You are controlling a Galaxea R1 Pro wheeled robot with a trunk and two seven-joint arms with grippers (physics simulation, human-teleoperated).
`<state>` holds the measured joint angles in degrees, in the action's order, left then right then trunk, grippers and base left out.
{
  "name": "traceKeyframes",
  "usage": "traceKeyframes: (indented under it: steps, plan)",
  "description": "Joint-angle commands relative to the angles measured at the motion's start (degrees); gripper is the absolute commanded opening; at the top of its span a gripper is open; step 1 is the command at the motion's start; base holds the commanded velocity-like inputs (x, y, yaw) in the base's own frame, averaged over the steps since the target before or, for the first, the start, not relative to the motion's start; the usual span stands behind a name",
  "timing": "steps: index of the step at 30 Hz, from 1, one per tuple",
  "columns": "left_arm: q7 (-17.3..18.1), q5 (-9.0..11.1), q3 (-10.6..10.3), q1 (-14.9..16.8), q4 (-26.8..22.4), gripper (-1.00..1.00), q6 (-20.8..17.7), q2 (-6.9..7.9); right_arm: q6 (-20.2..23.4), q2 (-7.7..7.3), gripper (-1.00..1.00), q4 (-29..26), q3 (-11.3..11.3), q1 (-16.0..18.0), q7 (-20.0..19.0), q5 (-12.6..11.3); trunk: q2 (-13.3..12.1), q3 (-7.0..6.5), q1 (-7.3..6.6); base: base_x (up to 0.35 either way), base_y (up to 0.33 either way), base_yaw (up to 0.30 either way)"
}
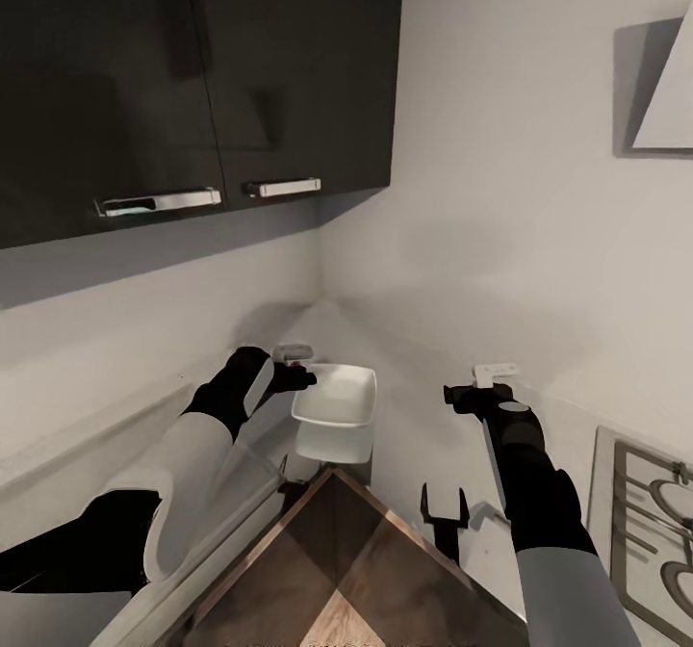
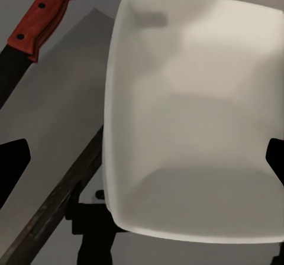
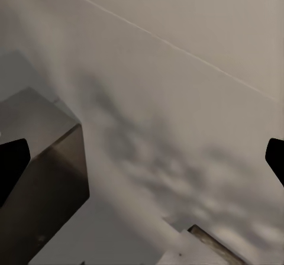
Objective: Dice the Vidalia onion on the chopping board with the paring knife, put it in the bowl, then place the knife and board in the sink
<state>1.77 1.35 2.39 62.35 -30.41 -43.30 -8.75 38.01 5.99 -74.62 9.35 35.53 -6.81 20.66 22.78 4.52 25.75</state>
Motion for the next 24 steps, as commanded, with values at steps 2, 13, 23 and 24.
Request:
traceKeyframes:
  steps: [2,13,23,24]
  plan:
    - [0.07,0.09,0.25,0.05,-0.07,1.0,-0.3,-0.04,0.22,0.05,1.0,-0.08,0.14,0.06,-0.57,0.61,0.14,0.31,0.04,0.0,0.0,0.0]
    - [0.07,0.08,0.25,0.05,-0.08,1.0,-0.29,-0.04,0.22,0.04,1.0,-1.26,0.14,0.06,-0.57,0.61,0.14,1.24,0.04,0.0,0.0,0.0]
    - [0.07,0.06,0.25,0.05,-0.08,1.0,-0.29,-0.05,0.22,0.05,1.0,-5.91,-4.77,0.06,-0.58,0.52,0.14,2.02,0.04,0.0,0.0,0.0]
    - [0.07,0.06,0.25,0.05,-0.08,1.0,-0.29,-0.05,0.22,0.05,1.0,-6.34,-5.1,0.06,-0.58,0.5,0.14,2.09,0.04,0.0,0.0,0.0]
